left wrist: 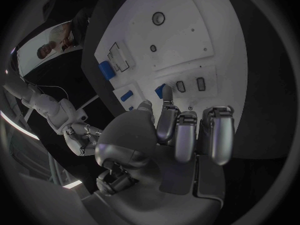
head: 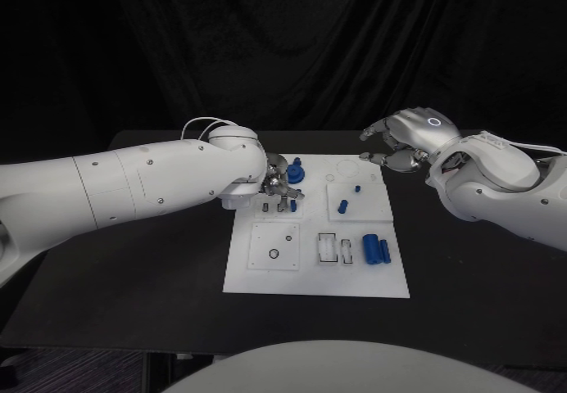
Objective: Assemble the parts on the task board
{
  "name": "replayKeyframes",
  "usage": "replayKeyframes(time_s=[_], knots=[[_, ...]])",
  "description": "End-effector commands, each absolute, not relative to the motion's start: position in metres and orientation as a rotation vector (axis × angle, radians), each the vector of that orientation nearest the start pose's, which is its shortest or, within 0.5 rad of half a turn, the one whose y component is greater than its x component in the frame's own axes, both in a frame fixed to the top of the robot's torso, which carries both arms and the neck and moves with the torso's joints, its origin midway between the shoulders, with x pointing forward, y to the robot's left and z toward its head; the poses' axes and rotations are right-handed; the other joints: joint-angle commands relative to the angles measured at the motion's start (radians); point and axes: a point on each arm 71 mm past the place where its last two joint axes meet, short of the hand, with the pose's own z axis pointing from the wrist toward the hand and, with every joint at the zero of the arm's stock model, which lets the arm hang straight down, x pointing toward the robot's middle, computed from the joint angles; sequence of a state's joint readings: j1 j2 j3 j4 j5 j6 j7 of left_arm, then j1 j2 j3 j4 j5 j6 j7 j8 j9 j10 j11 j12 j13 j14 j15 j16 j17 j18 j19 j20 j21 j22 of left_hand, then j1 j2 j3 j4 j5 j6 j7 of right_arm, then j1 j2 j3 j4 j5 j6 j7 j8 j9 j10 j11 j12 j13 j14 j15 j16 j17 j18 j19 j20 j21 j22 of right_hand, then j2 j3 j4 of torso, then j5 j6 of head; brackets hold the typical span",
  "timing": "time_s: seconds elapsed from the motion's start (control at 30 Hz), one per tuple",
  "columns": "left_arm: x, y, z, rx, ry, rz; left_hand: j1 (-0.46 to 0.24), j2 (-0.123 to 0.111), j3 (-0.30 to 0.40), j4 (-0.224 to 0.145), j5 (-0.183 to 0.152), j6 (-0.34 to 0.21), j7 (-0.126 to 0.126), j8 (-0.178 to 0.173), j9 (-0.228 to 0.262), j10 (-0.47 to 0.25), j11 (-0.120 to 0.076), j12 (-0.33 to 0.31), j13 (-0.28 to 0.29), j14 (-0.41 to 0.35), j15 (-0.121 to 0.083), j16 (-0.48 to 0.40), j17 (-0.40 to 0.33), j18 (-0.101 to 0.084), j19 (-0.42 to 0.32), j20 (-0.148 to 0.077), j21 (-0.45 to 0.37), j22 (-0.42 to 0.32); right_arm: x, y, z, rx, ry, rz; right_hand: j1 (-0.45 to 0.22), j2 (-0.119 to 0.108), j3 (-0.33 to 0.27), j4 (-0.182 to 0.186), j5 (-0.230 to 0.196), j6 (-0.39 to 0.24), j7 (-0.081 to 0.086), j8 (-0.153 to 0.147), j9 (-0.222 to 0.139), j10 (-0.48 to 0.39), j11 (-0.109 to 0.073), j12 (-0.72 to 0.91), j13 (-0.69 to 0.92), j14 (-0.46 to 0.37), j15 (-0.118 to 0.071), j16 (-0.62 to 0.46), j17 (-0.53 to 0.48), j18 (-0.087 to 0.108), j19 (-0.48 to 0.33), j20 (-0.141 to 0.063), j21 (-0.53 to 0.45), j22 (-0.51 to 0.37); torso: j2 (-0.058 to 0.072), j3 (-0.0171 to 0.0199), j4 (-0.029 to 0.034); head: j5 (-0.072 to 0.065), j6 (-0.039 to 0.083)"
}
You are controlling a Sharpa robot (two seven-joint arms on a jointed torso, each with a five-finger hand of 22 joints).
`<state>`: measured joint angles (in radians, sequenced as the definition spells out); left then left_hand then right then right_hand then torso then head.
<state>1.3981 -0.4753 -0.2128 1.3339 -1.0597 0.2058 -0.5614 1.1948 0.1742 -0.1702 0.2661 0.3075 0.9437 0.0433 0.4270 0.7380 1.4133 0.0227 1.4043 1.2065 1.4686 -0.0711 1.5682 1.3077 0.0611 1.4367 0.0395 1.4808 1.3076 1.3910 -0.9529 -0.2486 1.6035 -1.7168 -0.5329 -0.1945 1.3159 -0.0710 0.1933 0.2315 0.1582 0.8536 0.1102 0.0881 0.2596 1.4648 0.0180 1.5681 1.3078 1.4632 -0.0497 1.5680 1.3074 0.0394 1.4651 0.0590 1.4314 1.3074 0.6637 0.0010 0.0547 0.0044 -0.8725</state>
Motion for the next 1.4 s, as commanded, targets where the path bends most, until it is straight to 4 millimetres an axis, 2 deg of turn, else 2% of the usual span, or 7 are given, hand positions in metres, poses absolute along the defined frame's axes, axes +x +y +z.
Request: replayKeyframes(time_s=[0.03, 0.2, 0.37, 0.93, 1.13, 1.4], knots=[[0.508, 0.088, -0.197, 0.146, 2.345, -0.356, 0.012, -0.002, 0.006, 0.000, 0.005, 0.006, 0.000, -0.005, 0.001, 0.158, -0.048, 0.166, 0.364, 0.102, 0.000, 0.003, 0.263, -0.012, -0.002, 0.002, -0.006, 0.076, 0.473, -0.234, -0.149, -0.355, 1.402, 0.418, -0.001, 0.007, -0.002, 0.003, 0.006, 0.005, 0.001, 0.004, -0.001, 0.106, -0.002, 0.003, 0.263, 0.108, 0.001, 0.003, 0.263, -0.004, 0.041, 0.002, -0.003, 0.217, 0.000, -0.0003, 0.0001, -0.002, 0.000], [0.508, 0.087, -0.197, 0.147, 2.343, -0.362, 0.017, -0.003, 0.015, 0.000, 0.012, 0.003, 0.002, -0.016, 0.002, 0.158, -0.047, 0.166, 0.364, 0.102, 0.000, 0.003, 0.263, -0.011, -0.004, 0.002, -0.008, 0.074, 0.473, -0.234, -0.149, -0.356, 1.404, 0.418, -0.001, 0.007, -0.002, 0.003, 0.006, 0.005, 0.001, 0.004, -0.001, 0.106, -0.002, 0.003, 0.263, 0.108, 0.001, 0.003, 0.263, -0.004, 0.041, 0.002, -0.003, 0.217, 0.000, -0.0004, 0.0013, -0.006, 0.000], [0.509, 0.086, -0.198, 0.145, 2.341, -0.363, 0.021, -0.003, 0.021, -0.001, 0.017, 0.001, 0.003, -0.024, 0.003, 0.158, -0.046, 0.166, 0.364, 0.102, 0.001, 0.003, 0.263, -0.011, -0.004, 0.003, -0.009, 0.073, 0.474, -0.234, -0.150, -0.357, 1.407, 0.417, -0.002, 0.009, -0.002, 0.004, 0.008, 0.006, 0.001, 0.003, -0.001, 0.106, -0.002, 0.003, 0.263, 0.108, 0.001, 0.003, 0.263, -0.004, 0.040, 0.002, -0.004, 0.217, 0.000, -0.0002, 0.0007, -0.003, 0.000], [0.514, 0.086, -0.201, 0.143, 2.348, -0.357, 0.025, -0.002, 0.029, -0.001, 0.020, 0.002, 0.004, -0.031, 0.005, 0.158, -0.046, 0.166, 0.364, 0.102, 0.002, 0.003, 0.263, -0.010, -0.007, 0.003, -0.012, 0.070, 0.473, -0.234, -0.153, -0.360, 1.413, 0.420, 0.000, 0.011, -0.001, 0.004, 0.011, 0.006, 0.001, 0.003, -0.002, 0.106, -0.002, 0.003, 0.263, 0.108, 0.001, 0.003, 0.263, -0.004, 0.040, 0.002, -0.005, 0.217, 0.000, -0.0002, -0.0008, -0.001, 0.000], [0.514, 0.085, -0.203, 0.147, 2.356, -0.355, 0.025, -0.002, 0.029, -0.001, 0.020, 0.002, 0.004, -0.031, 0.005, 0.158, -0.046, 0.166, 0.364, 0.102, 0.002, 0.003, 0.263, -0.010, -0.008, 0.003, -0.012, 0.069, 0.473, -0.233, -0.154, -0.361, 1.414, 0.422, 0.001, 0.011, 0.000, 0.003, 0.014, 0.007, 0.001, 0.002, -0.003, 0.106, -0.002, 0.003, 0.263, 0.108, 0.001, 0.003, 0.263, -0.004, 0.039, 0.002, -0.006, 0.217, 0.000, 0.0009, 0.0000, -0.002, 0.000], [0.513, 0.084, -0.208, 0.147, 2.368, -0.353, 0.025, -0.002, 0.030, -0.001, 0.020, 0.002, 0.004, -0.031, 0.005, 0.158, -0.045, 0.166, 0.364, 0.102, 0.002, 0.003, 0.263, -0.010, -0.009, 0.003, -0.013, 0.067, 0.473, -0.233, -0.154, -0.363, 1.417, 0.421, 0.001, 0.011, 0.000, 0.003, 0.014, 0.007, 0.001, 0.002, -0.003, 0.106, -0.002, 0.003, 0.263, 0.108, 0.001, 0.003, 0.263, -0.004, 0.039, 0.002, -0.006, 0.217, 0.000, -0.0002, 0.0004, -0.003, 0.000]])
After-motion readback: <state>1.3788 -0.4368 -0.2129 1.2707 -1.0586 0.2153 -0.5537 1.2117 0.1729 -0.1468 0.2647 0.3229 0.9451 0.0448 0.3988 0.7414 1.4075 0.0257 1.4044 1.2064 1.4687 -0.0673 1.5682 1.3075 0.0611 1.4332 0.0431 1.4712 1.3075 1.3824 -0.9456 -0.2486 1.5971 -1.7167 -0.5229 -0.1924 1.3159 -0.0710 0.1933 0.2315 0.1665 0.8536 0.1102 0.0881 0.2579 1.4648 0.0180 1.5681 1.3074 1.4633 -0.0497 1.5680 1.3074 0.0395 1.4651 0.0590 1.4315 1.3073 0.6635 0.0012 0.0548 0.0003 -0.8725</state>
